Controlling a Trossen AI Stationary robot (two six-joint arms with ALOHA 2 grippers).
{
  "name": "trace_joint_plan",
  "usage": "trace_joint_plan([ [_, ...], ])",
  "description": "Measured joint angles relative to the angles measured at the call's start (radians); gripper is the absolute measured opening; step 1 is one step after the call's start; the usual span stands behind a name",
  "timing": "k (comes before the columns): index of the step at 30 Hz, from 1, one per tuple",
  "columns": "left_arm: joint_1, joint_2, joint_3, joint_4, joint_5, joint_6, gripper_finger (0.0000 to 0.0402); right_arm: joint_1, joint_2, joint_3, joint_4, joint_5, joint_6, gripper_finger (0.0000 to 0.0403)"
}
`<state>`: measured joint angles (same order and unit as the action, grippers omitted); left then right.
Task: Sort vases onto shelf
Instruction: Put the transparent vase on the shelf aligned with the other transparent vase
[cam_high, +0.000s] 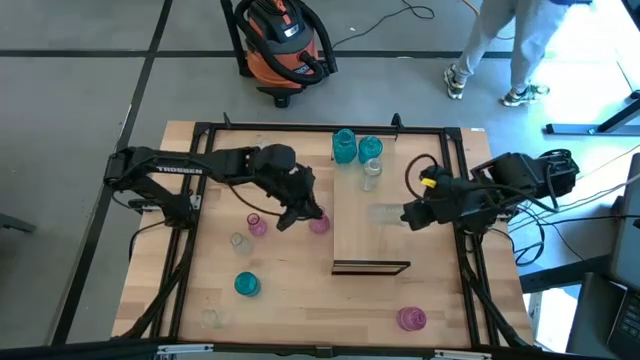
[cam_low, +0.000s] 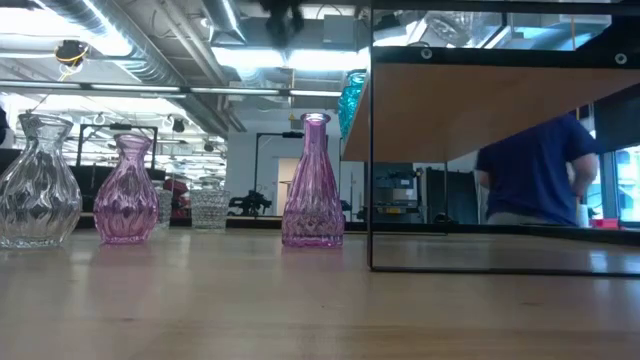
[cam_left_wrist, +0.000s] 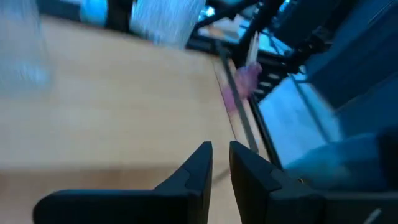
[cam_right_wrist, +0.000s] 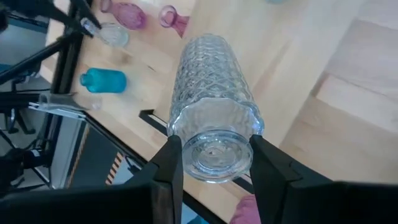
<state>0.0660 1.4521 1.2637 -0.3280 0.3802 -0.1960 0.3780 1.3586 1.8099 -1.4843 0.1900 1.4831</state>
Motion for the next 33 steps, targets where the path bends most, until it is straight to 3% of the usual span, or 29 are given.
trace_joint_plan([
  [3, -0.042, 0.0, 0.074, -0.003, -0.106, 0.088, 0.0061, -0.025, 0.005, 0.0, 0.038, -0.001, -0.026, 0.0114],
  [7, -0.076, 0.0, 0.16, -0.001, -0.252, 0.167, 0.0107, -0.067, 0.005, 0.0, 0.078, -0.019, -0.077, 0.0114],
  [16, -0.128, 0.046, 0.26, 0.0, -0.586, 0.208, 0.0298, -0.087, 0.005, 0.0, 0.148, -0.001, -0.137, 0.0115],
  [22, -0.168, 0.185, 0.355, -0.024, -0.598, 0.212, 0.0373, -0.086, 0.005, -0.001, 0.164, 0.028, -0.166, 0.0115],
  [28, -0.187, 0.293, 0.493, -0.043, -0.607, 0.282, 0.0378, -0.09, 0.006, -0.001, 0.194, 0.034, -0.187, 0.0115],
  [33, -0.187, 0.406, 0.616, -0.143, -0.597, 0.344, 0.0377, -0.131, 0.029, -0.001, 0.206, -0.028, -0.223, 0.0115],
])
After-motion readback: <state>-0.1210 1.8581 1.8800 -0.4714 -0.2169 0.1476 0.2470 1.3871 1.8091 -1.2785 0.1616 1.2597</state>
